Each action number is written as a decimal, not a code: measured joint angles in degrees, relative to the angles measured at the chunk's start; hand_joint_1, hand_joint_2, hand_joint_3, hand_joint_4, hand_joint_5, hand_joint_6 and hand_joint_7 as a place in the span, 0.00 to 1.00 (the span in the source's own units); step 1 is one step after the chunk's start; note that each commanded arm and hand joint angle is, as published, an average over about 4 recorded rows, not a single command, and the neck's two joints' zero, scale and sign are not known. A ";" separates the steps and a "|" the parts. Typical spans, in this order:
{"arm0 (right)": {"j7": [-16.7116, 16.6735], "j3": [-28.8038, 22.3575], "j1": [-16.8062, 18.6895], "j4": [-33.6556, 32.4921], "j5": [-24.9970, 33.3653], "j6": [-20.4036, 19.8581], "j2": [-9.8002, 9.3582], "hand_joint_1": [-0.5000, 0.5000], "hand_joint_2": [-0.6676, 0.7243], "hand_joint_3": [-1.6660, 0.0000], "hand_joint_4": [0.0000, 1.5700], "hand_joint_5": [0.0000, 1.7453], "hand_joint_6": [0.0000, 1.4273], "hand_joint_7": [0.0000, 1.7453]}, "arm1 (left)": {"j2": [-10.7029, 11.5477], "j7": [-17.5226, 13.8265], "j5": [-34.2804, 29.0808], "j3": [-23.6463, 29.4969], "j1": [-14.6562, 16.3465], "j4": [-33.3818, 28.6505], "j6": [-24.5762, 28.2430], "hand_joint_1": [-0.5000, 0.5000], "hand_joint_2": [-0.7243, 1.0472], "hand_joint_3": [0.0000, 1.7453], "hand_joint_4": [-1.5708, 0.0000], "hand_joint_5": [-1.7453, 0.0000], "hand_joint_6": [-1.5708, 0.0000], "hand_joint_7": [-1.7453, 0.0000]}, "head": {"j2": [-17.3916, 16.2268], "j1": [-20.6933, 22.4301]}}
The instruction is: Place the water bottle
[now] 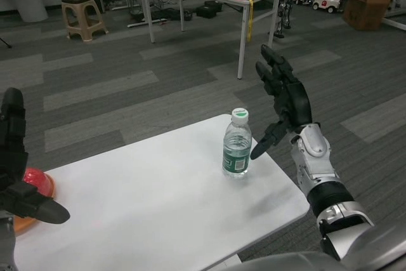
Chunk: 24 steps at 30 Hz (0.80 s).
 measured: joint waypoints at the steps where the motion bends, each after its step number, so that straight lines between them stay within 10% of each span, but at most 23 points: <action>1: 0.00 -0.41 0.45 -1.46 0.01 0.01 0.05 0.00 0.95 0.95 0.00 0.00 0.00 0.08 | -0.01 0.00 0.00 0.06 0.00 0.00 -0.02 0.07 0.10 0.04 1.00 0.94 1.00 1.00 | 0.16 0.12; 24: -0.37 -3.41 5.07 -18.92 0.69 0.02 -0.02 0.00 0.95 0.95 0.00 0.00 0.00 0.09 | 0.00 0.01 0.01 1.04 -0.76 0.01 -0.38 0.07 0.10 0.05 1.00 0.94 1.00 1.00 | 5.63 0.85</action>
